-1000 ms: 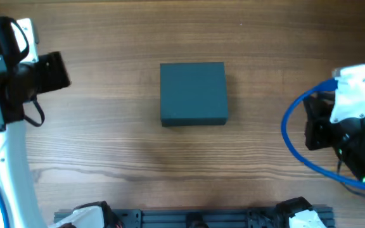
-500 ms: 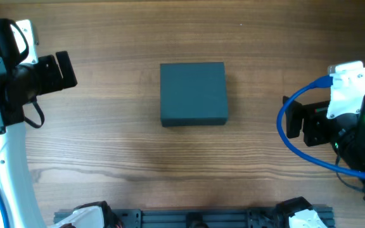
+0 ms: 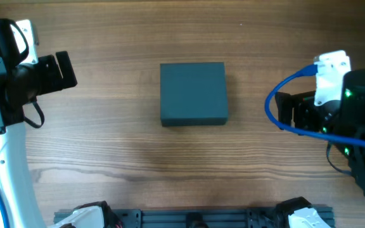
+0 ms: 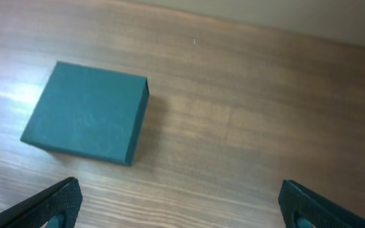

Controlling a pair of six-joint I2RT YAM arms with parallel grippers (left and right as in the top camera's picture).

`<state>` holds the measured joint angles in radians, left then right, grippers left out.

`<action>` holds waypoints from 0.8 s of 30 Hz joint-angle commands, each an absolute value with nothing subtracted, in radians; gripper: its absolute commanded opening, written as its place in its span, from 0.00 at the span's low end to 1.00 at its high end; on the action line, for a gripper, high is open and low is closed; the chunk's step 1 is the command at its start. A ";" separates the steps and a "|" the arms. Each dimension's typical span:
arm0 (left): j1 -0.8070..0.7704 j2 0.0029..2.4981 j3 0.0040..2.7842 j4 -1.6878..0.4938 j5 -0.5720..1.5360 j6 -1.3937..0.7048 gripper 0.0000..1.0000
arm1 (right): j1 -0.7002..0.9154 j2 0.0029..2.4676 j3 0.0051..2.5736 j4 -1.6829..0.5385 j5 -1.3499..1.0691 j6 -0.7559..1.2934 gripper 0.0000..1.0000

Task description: Pack container

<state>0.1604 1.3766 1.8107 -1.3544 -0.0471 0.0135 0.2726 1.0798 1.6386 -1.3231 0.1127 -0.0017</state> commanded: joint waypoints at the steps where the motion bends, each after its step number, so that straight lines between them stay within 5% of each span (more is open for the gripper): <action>1: 0.167 1.375 1.810 -1.355 -0.038 0.015 1.00 | 0.278 1.102 1.638 -1.319 0.109 0.004 1.00; 8: 0.167 1.375 1.810 -1.355 -0.038 0.015 1.00 | 0.245 0.988 1.569 -1.036 0.110 0.003 1.00; 12: 0.167 1.375 1.810 -1.355 -0.038 0.015 1.00 | 0.184 0.667 1.200 -0.752 0.051 0.074 1.00; 24: 0.167 1.375 1.810 -1.355 -0.038 0.015 1.00 | 0.129 0.183 0.513 -0.627 0.051 0.239 1.00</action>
